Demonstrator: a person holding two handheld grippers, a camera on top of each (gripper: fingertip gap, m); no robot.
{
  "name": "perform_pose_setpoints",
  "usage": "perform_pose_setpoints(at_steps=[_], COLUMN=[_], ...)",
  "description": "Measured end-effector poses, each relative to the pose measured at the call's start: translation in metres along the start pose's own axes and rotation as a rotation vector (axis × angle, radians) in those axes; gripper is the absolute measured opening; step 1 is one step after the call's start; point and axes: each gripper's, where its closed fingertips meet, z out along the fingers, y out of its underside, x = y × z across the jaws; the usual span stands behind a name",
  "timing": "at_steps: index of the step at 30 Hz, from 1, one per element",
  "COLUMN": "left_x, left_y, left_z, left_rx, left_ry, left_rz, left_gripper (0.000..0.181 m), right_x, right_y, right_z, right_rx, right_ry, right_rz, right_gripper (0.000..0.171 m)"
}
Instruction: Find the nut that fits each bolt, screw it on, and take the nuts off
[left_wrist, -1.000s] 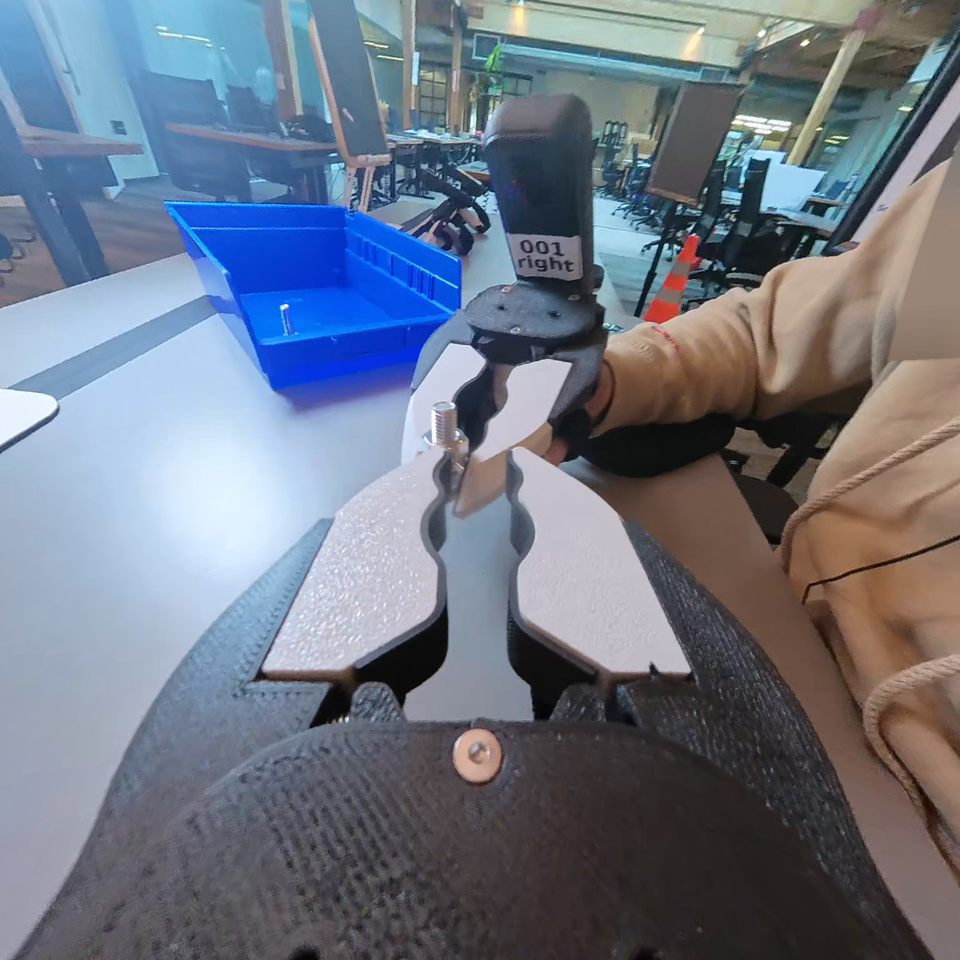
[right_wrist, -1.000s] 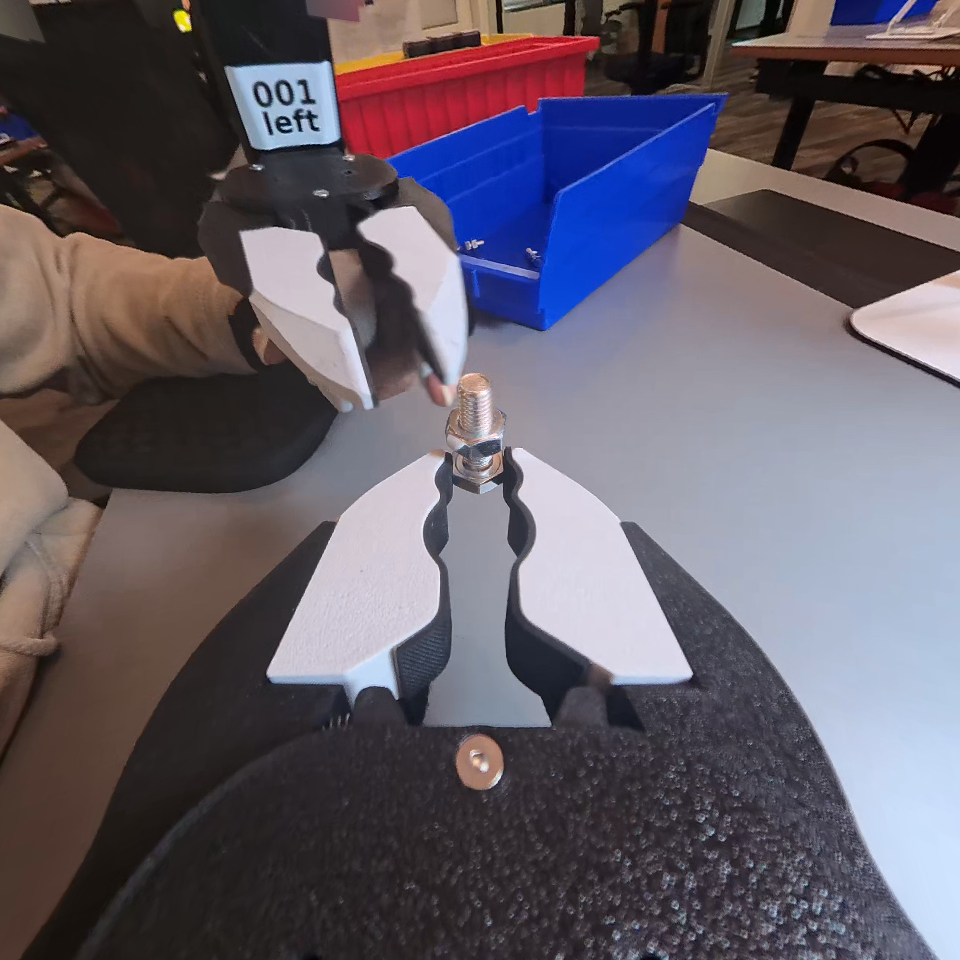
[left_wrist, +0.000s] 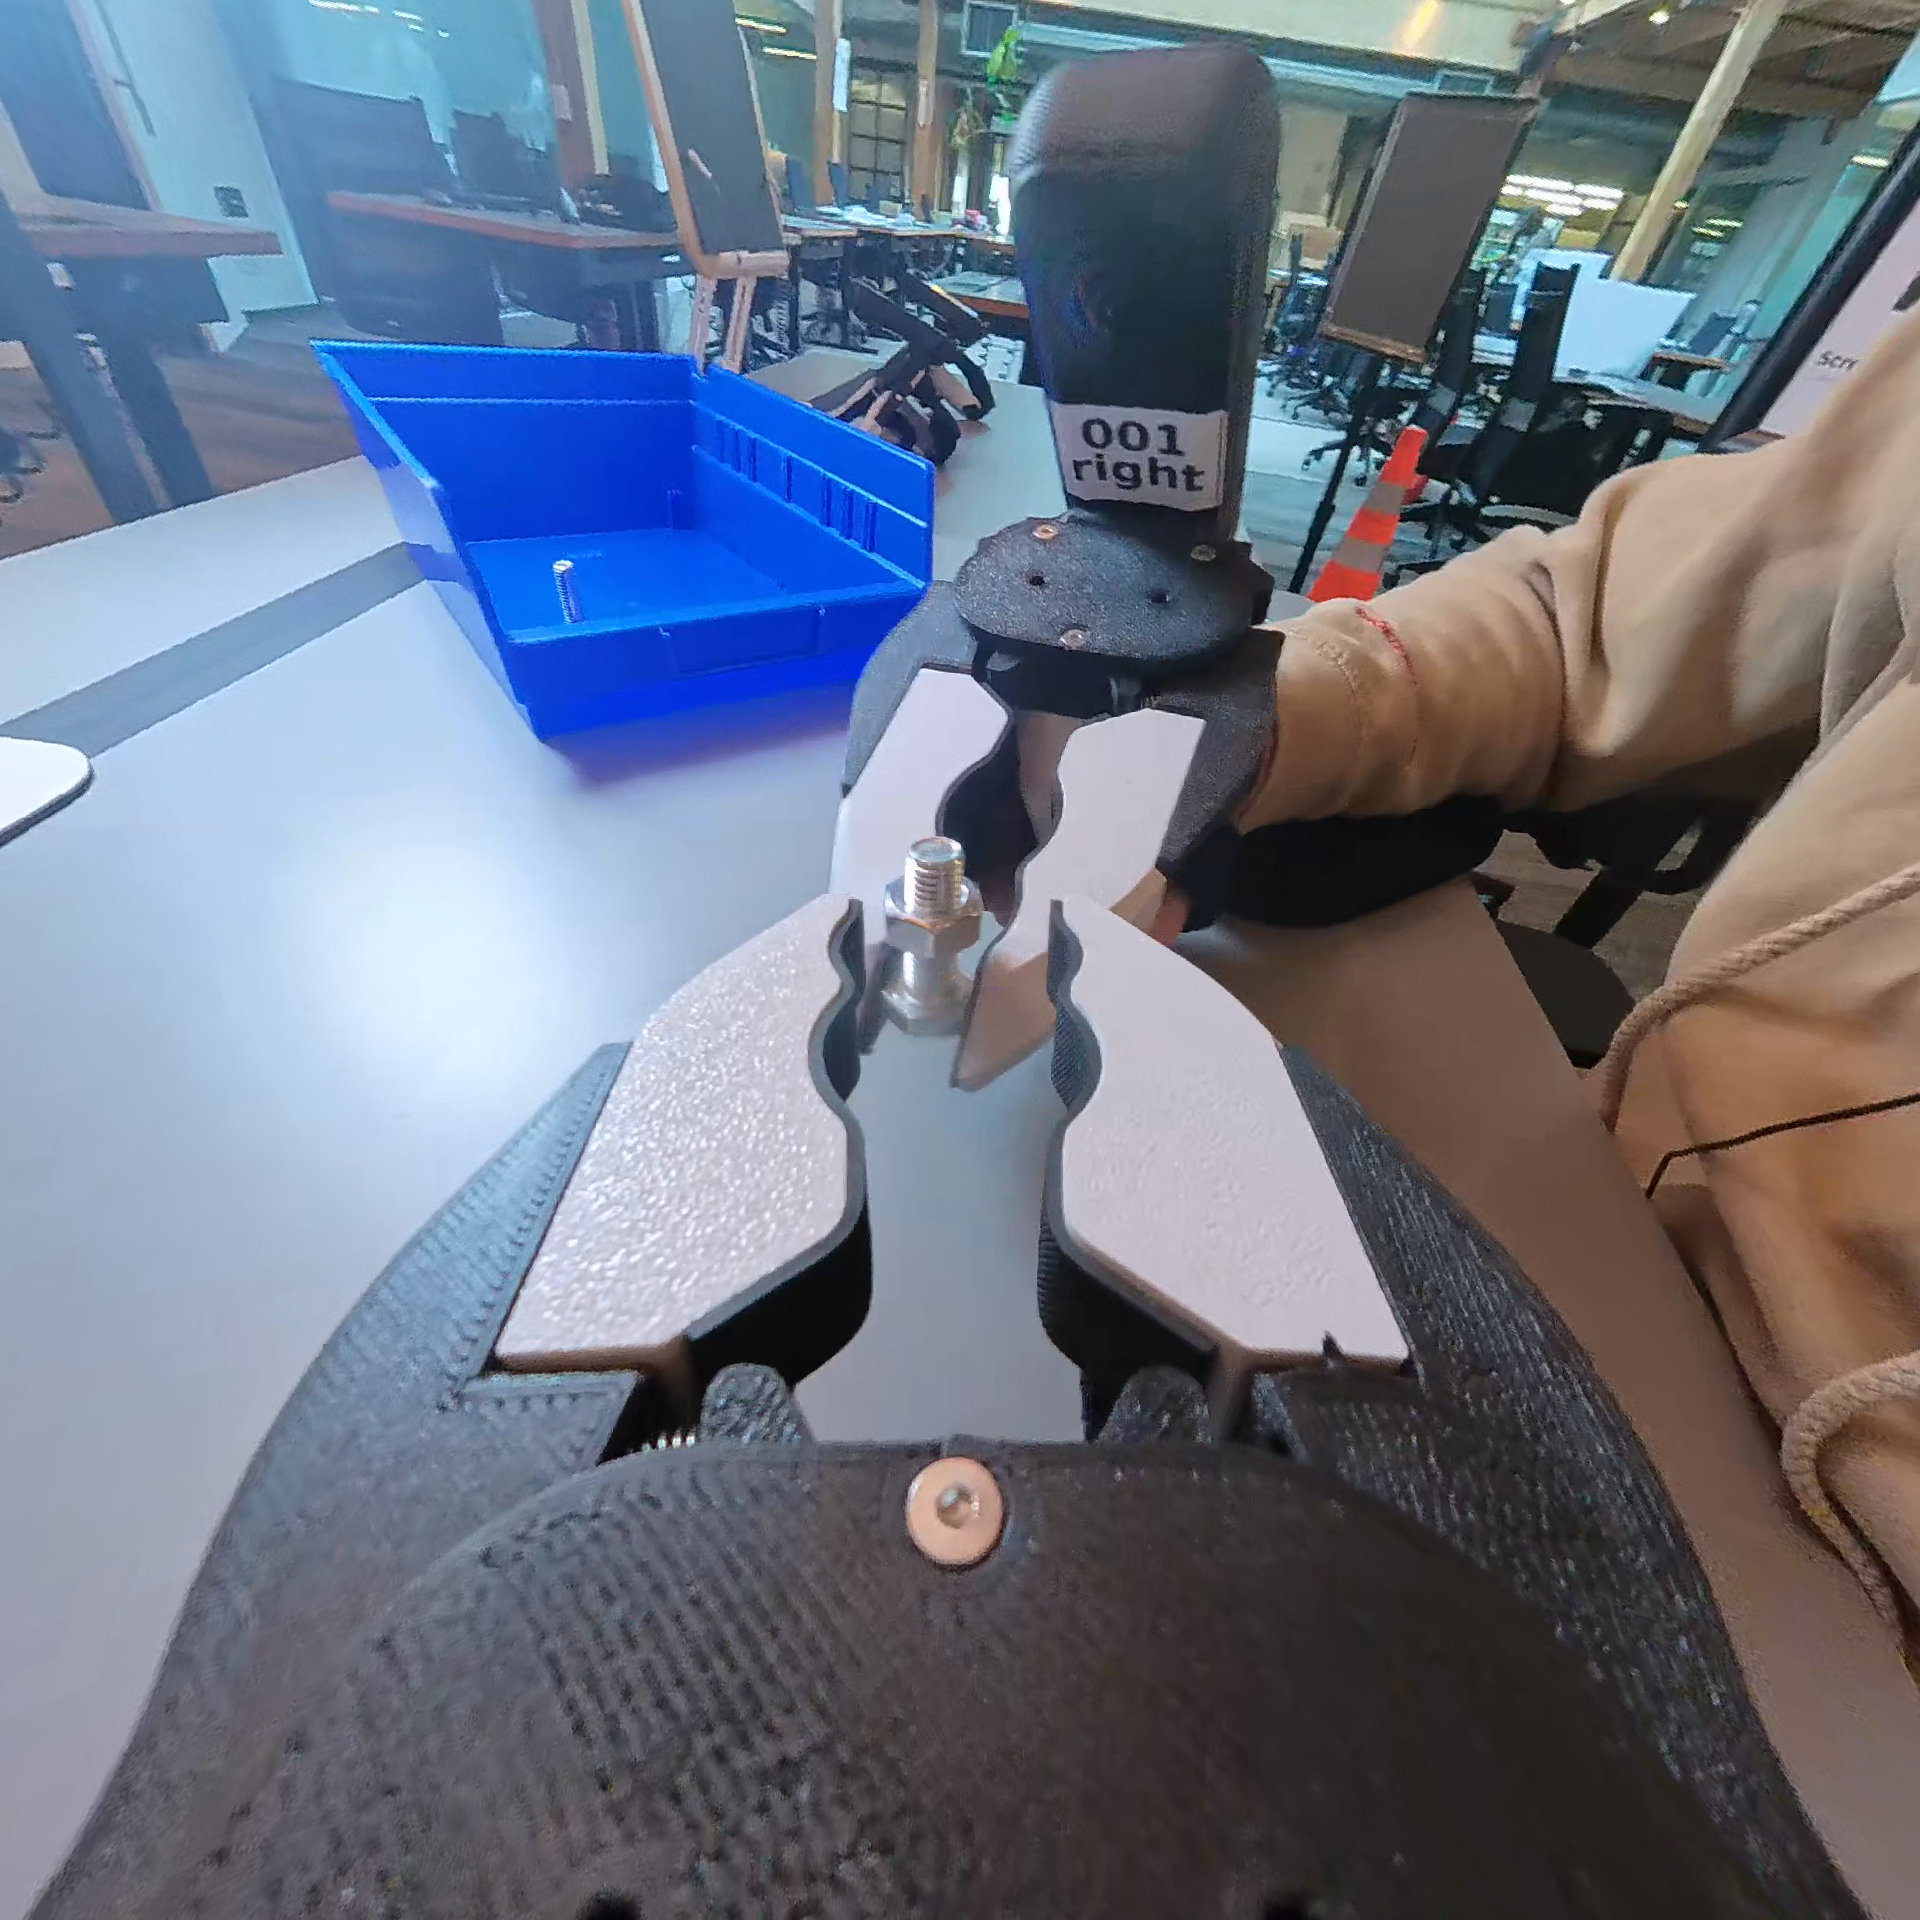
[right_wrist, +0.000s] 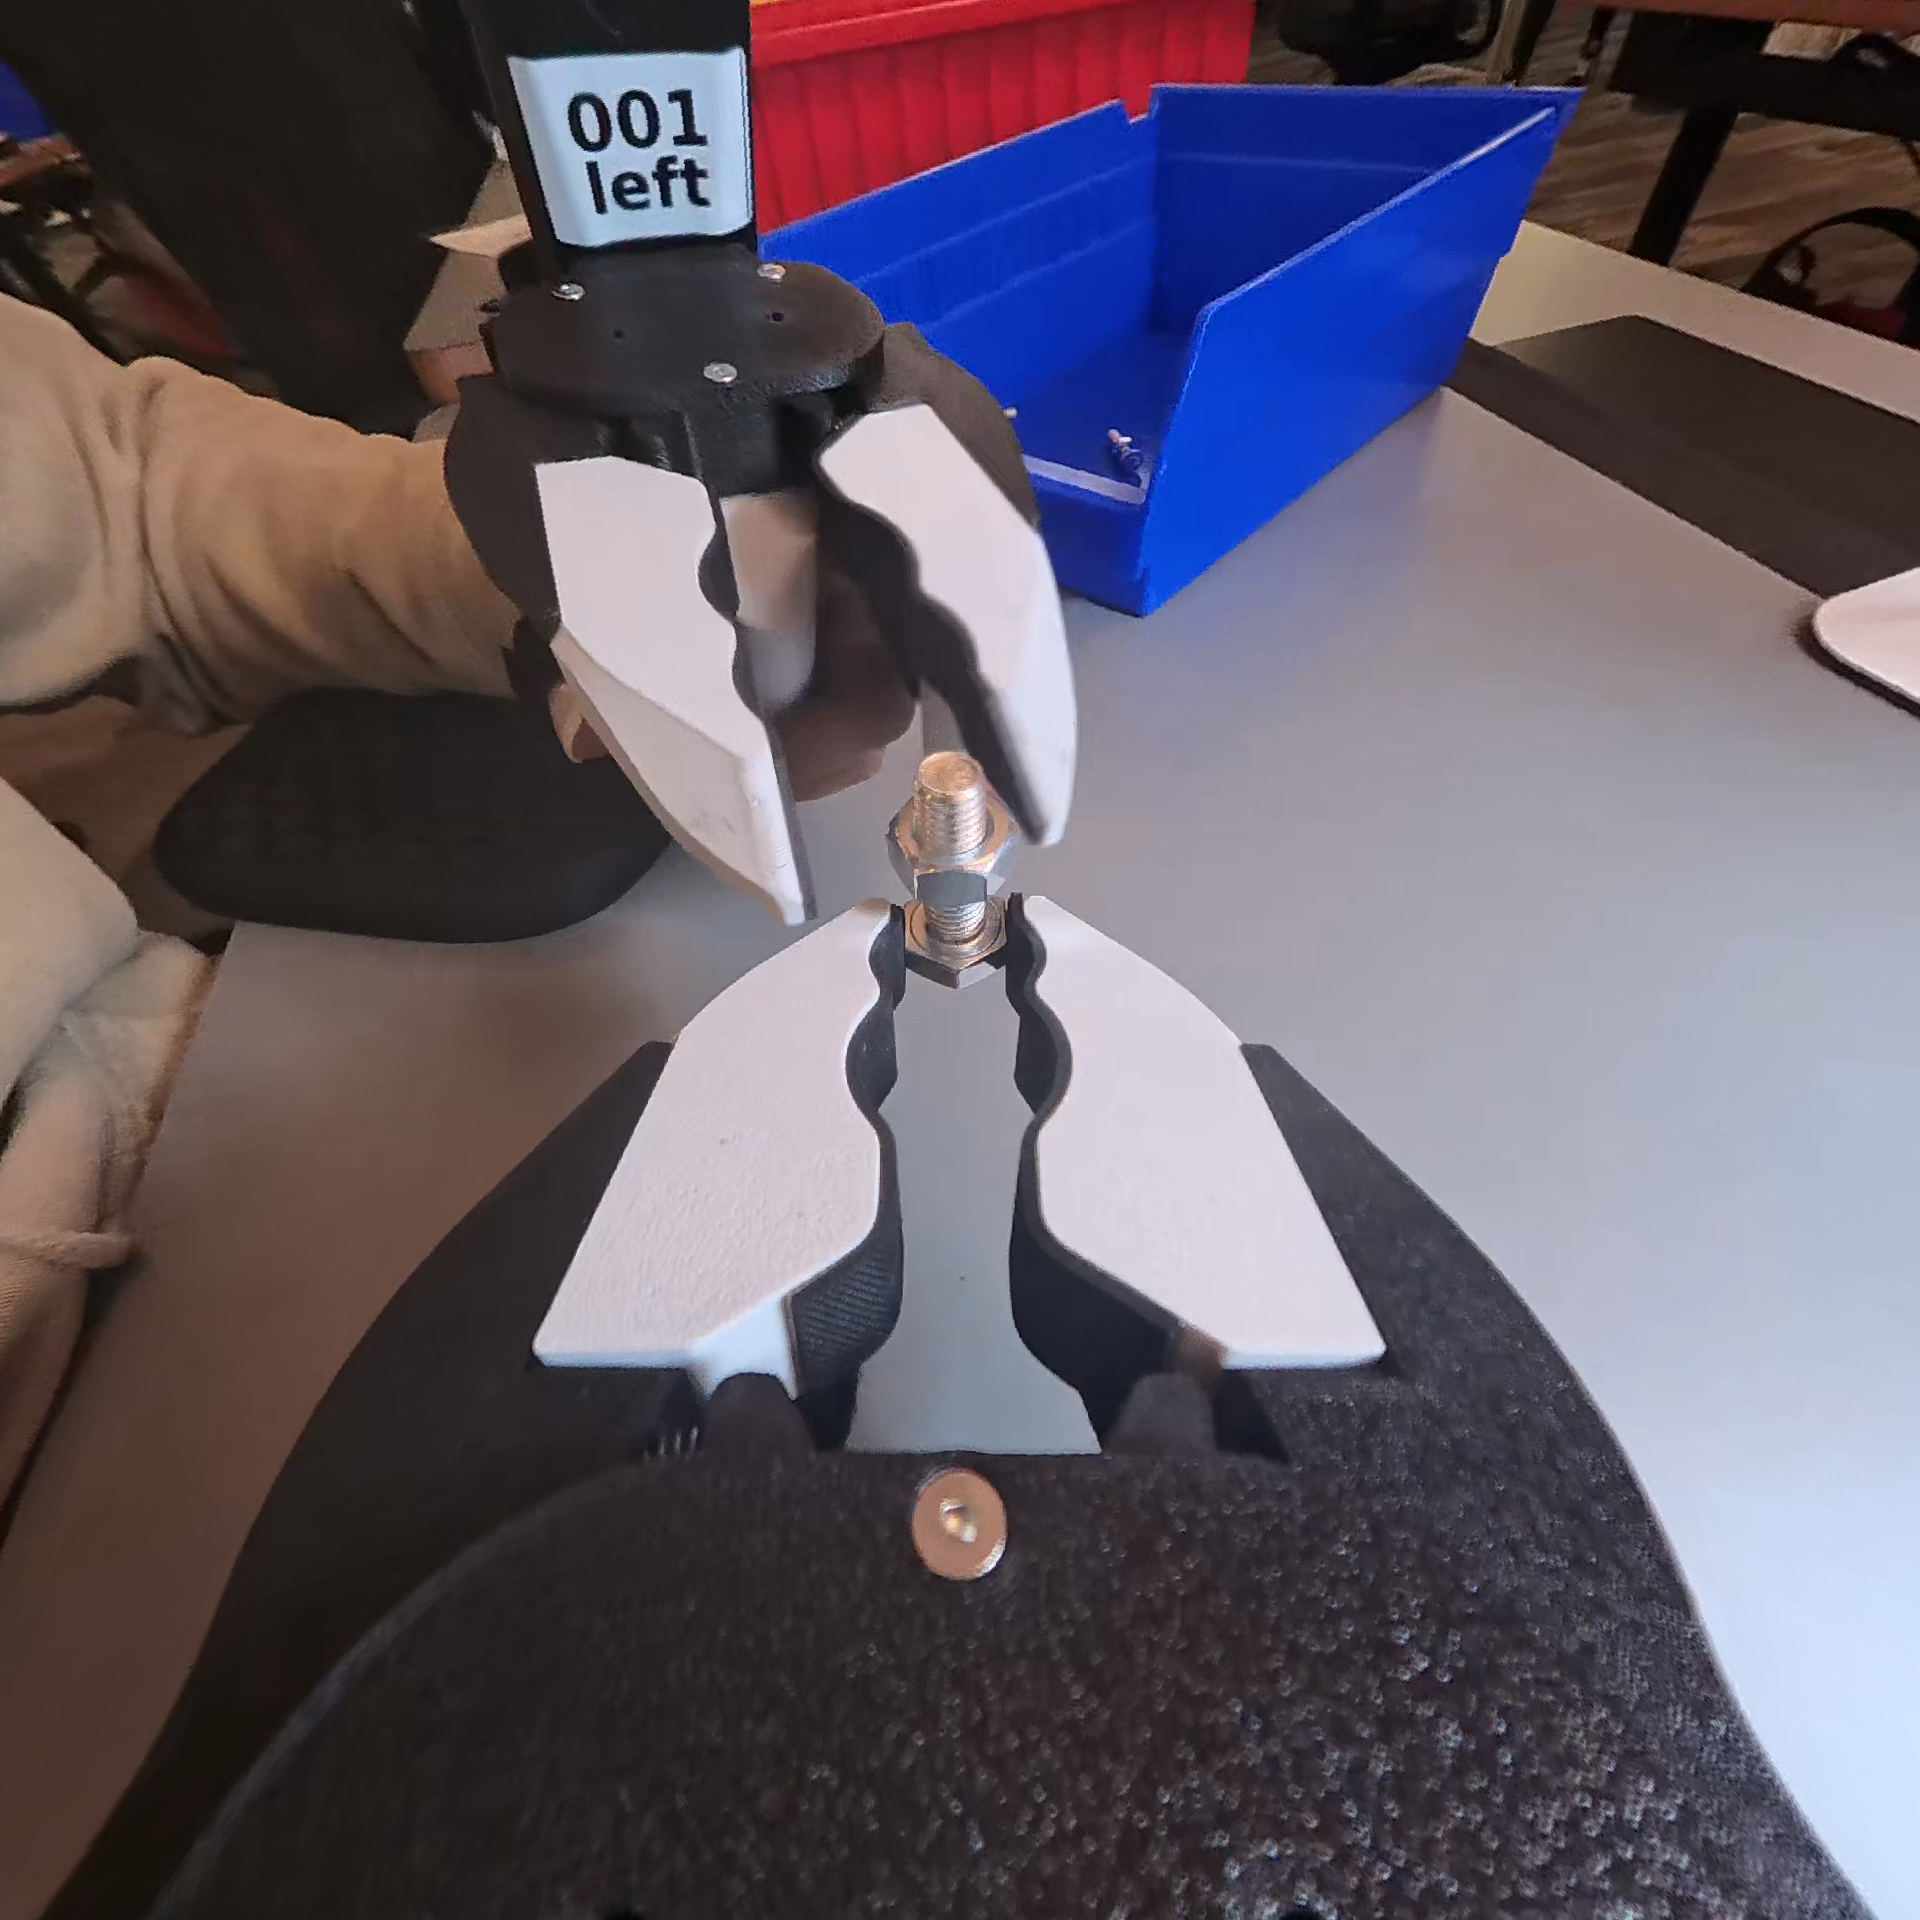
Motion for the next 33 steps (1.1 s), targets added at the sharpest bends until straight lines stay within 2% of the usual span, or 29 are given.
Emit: perform_pose_setpoints(at_steps=[2, 3, 4, 6, 10, 12, 15, 16, 19, 24, 27, 28, 29, 33], left_x=[0.001, 0.003, 0.008, 0.005, -0.003, -0.003, 0.003, 0.013, 0.011, -0.003, 0.004, 0.01, 0.015, 0.009], left_y=[0.001, 0.0, -0.005, -0.008, -0.003, -0.001, 0.0, -0.002, -0.002, 0.001, 0.004, 0.005, 0.003, 0.009], left_z=[-0.001, -0.004, -0.008, -0.011, -0.004, -0.001, -0.003, -0.008, -0.008, -0.001, -0.001, -0.004, -0.005, -0.001], left_rx=[-0.008, -0.007, 0.024, 0.04, 0.025, 0.014, -0.017, -0.01, -0.013, -0.021, -0.053, -0.066, -0.055, -0.086], left_ry=[0.011, 0.041, 0.086, 0.088, 0.009, -0.004, 0.025, 0.1, 0.076, -0.026, 0.0, 0.051, 0.082, 0.028], left_rz=[-0.004, -0.003, -0.028, -0.056, -0.031, -0.015, 0.005, 0.014, 0.035, 0.043, 0.064, 0.073, 0.058, 0.088], left_gripper=[0.031, 0.008, 0.0, 0.001, 0.033, 0.04, 0.028, 0.001, 0.012, 0.043, 0.036, 0.01, 0.005, 0.02], right_x=[0.005, 0.011, 0.017, 0.023, 0.01, 0.003, 0.009, 0.017, 0.028, 0.005, 0.008, 0.015, 0.021, 0.024], right_y=[0.002, 0.003, 0.005, 0.005, 0.004, 0.004, 0.004, 0.004, 0.003, 0.007, 0.009, 0.011, 0.011, 0.014], right_z=[-0.001, -0.002, -0.004, -0.007, -0.001, 0.002, 0.0, -0.003, -0.009, 0.001, 0.002, 0.0, -0.003, -0.006], right_rx=[-0.008, -0.01, -0.011, -0.008, -0.014, -0.022, -0.017, -0.012, -0.003, -0.039, -0.058, -0.058, -0.057, -0.082], right_ry=[0.008, 0.033, 0.052, 0.068, 0.03, 0.01, 0.036, 0.064, 0.086, 0.016, 0.023, 0.048, 0.062, 0.066], right_rz=[0.01, 0.026, 0.04, 0.056, 0.022, 0.008, 0.022, 0.041, 0.068, 0.02, 0.022, 0.043, 0.067, 0.064], right_gripper=[0.018, 0.018, 0.018, 0.018, 0.018, 0.018, 0.018, 0.018, 0.018, 0.018, 0.018, 0.018, 0.018, 0.018])
